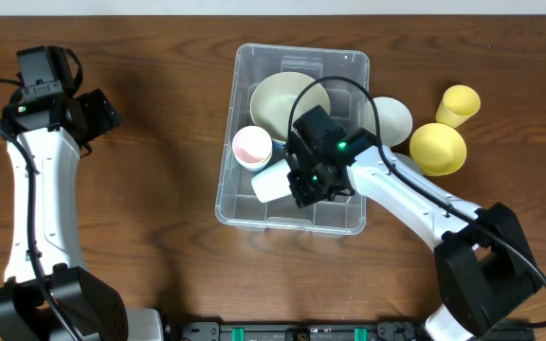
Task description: Pack container
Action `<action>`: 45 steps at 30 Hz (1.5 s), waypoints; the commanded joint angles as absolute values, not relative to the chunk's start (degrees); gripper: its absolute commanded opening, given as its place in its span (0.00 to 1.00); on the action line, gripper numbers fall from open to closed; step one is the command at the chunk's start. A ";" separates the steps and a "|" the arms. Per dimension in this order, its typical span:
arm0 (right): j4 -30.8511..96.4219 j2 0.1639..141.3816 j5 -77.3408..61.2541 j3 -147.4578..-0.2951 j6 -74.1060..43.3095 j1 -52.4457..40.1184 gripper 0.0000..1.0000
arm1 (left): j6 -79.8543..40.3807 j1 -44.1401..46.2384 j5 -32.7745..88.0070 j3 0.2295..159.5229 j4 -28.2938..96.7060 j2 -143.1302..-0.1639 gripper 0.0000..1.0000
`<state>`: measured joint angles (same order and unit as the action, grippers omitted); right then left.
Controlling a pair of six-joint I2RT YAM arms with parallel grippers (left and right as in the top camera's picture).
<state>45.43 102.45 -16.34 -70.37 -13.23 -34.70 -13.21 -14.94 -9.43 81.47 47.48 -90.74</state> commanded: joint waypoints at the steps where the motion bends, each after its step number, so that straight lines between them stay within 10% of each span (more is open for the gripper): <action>1: 45.32 103.07 -17.04 -70.02 -13.21 -35.27 0.01 | -12.69 -15.09 -10.13 82.96 47.42 -89.47 0.98; 45: 39.75 101.41 -9.19 -71.13 -8.91 -32.05 0.01 | -12.69 -15.09 -10.13 82.96 47.44 -89.47 0.98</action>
<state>40.16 99.72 -8.32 -70.46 -9.91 -32.32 -13.21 -14.94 -9.43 81.47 47.48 -90.72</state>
